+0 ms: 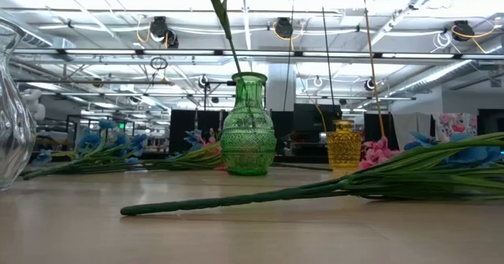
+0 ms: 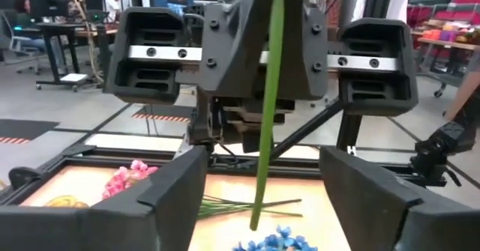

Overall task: Sort flowers into vase by color
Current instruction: Put the left white flower into the green vase

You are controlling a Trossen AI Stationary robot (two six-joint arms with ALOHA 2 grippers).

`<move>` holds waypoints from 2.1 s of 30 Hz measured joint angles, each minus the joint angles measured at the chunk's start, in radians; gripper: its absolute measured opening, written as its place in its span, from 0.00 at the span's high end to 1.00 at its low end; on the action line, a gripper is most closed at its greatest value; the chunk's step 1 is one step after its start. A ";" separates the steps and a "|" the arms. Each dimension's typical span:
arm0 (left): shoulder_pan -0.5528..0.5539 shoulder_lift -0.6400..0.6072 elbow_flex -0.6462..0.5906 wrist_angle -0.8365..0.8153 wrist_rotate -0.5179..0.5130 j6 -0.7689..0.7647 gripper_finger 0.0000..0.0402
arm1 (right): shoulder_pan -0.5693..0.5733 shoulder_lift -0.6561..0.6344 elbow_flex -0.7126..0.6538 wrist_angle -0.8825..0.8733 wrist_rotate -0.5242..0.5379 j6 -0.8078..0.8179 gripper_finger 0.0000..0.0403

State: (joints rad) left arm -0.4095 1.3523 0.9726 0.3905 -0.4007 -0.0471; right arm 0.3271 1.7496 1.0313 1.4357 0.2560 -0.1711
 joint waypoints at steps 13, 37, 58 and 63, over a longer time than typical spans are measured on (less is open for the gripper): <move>0.010 0.008 0.000 0.014 0.006 0.003 0.60 | -0.008 0.000 0.000 -0.003 0.001 -0.006 1.00; 0.024 0.011 0.000 0.015 0.060 0.008 0.98 | -0.022 -0.001 0.000 -0.031 0.001 -0.006 1.00; -0.052 -0.120 -0.001 -0.409 0.121 -0.052 0.99 | 0.030 -0.086 0.000 -0.452 0.096 0.133 0.52; -0.076 -0.124 -0.001 -0.443 0.122 -0.053 0.99 | 0.036 -0.118 0.000 -0.453 0.075 0.133 0.46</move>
State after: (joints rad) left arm -0.4853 1.2285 0.9718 -0.0527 -0.2790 -0.1001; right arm 0.3634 1.6319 1.0313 0.9827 0.3307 -0.0380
